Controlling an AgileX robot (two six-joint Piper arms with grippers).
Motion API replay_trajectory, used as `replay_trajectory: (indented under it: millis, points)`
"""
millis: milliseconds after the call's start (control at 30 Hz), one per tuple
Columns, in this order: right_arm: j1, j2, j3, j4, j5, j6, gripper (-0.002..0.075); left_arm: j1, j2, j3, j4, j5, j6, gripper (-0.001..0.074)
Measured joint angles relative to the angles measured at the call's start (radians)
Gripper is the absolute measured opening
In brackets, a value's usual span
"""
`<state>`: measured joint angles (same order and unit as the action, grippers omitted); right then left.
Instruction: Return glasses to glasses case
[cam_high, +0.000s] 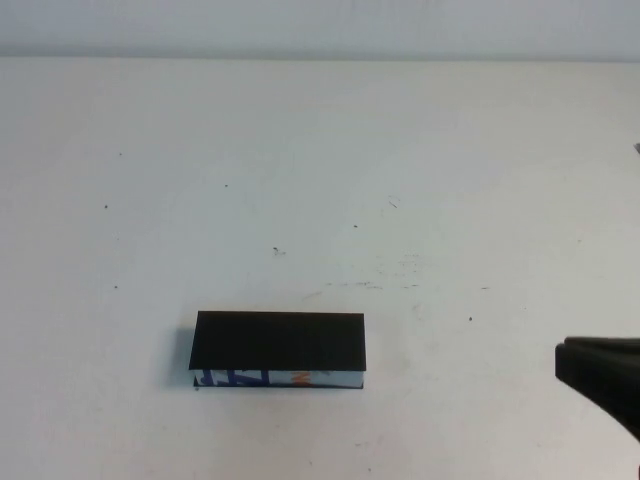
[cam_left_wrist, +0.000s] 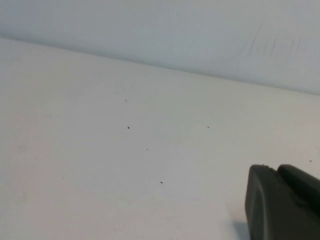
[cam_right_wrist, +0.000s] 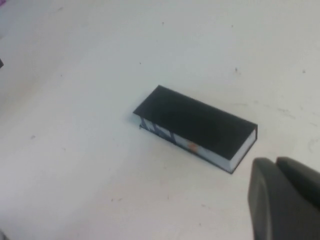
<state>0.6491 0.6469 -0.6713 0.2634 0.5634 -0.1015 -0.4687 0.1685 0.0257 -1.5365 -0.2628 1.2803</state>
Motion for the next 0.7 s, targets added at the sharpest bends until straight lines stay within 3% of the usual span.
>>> replay_trajectory:
  millis: [300,467,600,700]
  points:
    - [0.0,-0.026,0.119,-0.11,-0.027,0.002,-0.0012,0.0,0.0,0.0,-0.001,-0.002,0.0,-0.0001]
    - [-0.014,-0.039,0.136,-0.324,-0.121,0.147,-0.0012,0.0,0.0,0.0,-0.003,-0.002,0.0,-0.0001]
    - [-0.182,-0.082,0.222,-0.491,-0.247,0.277,-0.0012,0.0,0.0,0.0,-0.005,-0.002,0.0,-0.0001]
    - [-0.385,-0.145,0.349,-0.529,-0.429,0.299,-0.0012,0.0,0.0,0.0,-0.008,-0.006,0.0,-0.0001]
